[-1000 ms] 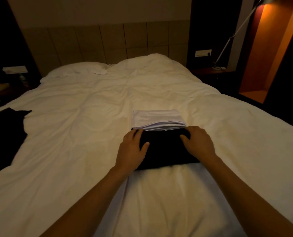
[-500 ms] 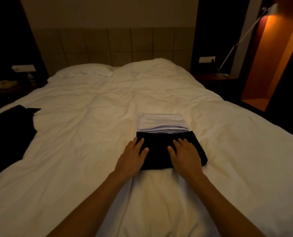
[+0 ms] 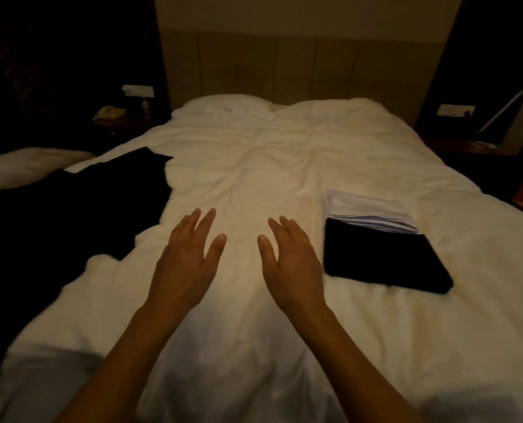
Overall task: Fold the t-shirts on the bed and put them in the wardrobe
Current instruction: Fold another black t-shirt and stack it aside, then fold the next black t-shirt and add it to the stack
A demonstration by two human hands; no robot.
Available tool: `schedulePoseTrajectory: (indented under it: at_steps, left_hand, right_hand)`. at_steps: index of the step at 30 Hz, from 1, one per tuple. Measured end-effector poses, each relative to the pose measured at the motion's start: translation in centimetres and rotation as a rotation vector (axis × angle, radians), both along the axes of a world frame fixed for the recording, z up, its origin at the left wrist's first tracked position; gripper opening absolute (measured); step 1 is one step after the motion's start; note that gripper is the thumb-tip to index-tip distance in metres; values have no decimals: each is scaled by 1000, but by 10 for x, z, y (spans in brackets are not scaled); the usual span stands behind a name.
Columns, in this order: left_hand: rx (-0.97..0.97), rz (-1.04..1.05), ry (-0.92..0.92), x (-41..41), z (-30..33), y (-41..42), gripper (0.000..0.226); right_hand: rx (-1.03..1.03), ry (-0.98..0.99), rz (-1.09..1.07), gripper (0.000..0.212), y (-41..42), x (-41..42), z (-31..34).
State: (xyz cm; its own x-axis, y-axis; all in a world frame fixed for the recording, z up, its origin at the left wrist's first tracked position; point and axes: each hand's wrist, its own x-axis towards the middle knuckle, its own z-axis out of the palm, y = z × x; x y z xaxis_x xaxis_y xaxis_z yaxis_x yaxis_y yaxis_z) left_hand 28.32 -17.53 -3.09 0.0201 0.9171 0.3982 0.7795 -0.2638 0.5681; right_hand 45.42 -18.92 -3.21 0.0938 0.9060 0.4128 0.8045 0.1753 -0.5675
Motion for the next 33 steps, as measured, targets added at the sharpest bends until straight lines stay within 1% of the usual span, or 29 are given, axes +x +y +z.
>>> schedulePoseTrajectory:
  at_steps: [5, 8, 11, 14, 17, 21, 25, 29, 31, 33]
  left_hand:
    - [20, 158, -68, -97, -9, -11, 69]
    - [-1, 258, -91, -155, -21, -14, 67]
    - [-40, 349, -110, -208, -41, -17, 59]
    - [-72, 422, -106, -255, -64, -15, 58]
    - [-106, 475, -140, -294, -84, -8, 58]
    - [-147, 533, -135, -331, -106, 7, 62]
    - [-211, 608, -12, -353, -122, 28, 66]
    - [-247, 623, 38, -377, -136, 50, 74]
    - [-221, 635, 63, -383, -142, 56, 83]
    - [-168, 644, 61, -385, -146, 61, 80]
  right_hand:
    - [-35, 18, 152, 54, 4, -99, -6]
    - [-67, 11, 222, 54, 11, -155, -16]
    - [-98, -8, 289, 54, 22, -204, -30]
    - [-117, -43, 342, 53, 36, -249, -46]
    - [-137, -73, 388, 52, 51, -287, -62]
    - [-169, -97, 435, 54, 80, -329, -82]
    - [-162, -150, 474, 56, 113, -366, -92]
    - [-104, -257, 538, 60, 146, -396, -104]
    - [-86, -309, 596, 58, 160, -408, -111]
    - [-124, -311, 639, 54, 171, -416, -119]
